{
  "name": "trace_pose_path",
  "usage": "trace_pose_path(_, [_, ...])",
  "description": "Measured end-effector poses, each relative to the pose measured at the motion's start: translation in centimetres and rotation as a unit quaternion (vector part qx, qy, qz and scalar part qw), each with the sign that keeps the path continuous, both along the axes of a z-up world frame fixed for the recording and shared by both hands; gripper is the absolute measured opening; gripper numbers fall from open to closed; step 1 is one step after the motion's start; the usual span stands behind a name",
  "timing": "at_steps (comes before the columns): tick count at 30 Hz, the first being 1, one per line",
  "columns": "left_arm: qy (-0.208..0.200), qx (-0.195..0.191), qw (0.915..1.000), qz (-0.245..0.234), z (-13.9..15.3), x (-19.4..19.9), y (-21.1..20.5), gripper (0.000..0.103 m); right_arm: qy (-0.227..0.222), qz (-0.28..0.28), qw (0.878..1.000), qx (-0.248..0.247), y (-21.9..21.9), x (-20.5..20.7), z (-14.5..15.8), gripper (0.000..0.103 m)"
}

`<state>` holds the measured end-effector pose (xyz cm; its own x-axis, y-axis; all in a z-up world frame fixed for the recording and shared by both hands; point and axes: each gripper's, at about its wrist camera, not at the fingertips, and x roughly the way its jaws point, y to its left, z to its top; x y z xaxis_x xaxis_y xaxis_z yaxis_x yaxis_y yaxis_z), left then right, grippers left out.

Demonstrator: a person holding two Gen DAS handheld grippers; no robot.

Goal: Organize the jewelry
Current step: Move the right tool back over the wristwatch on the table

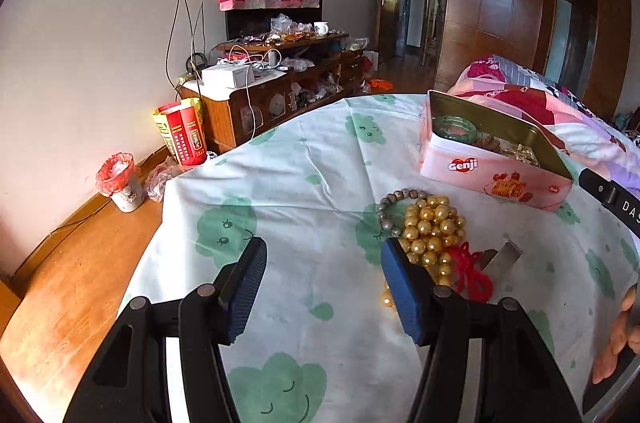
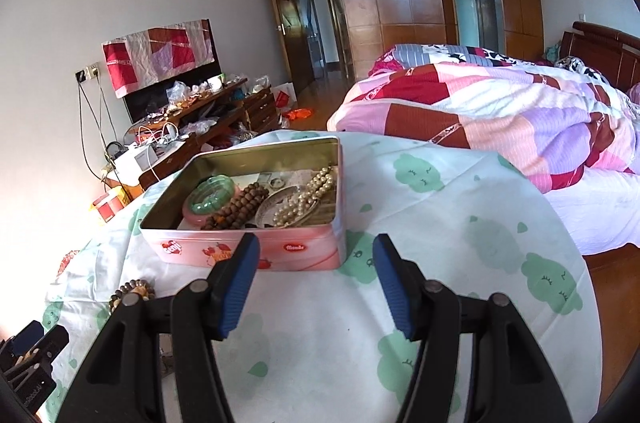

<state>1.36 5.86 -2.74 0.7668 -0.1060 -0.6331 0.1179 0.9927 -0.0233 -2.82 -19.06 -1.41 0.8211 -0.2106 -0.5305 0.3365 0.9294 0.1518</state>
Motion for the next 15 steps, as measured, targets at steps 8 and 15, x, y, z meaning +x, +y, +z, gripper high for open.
trace_pose_path(8, [0.009, 0.007, 0.9999, 0.013, -0.2, 0.1, 0.1, 0.06, 0.0, 0.007, 1.0, -0.003, 0.5, -0.1, -0.1, 0.062])
trace_pose_path(15, [0.014, -0.003, 0.9998, 0.015, -0.2, 0.1, 0.5, 0.06, -0.007, 0.02, 1.0, -0.006, 1.3, -0.9, 0.3, 0.062])
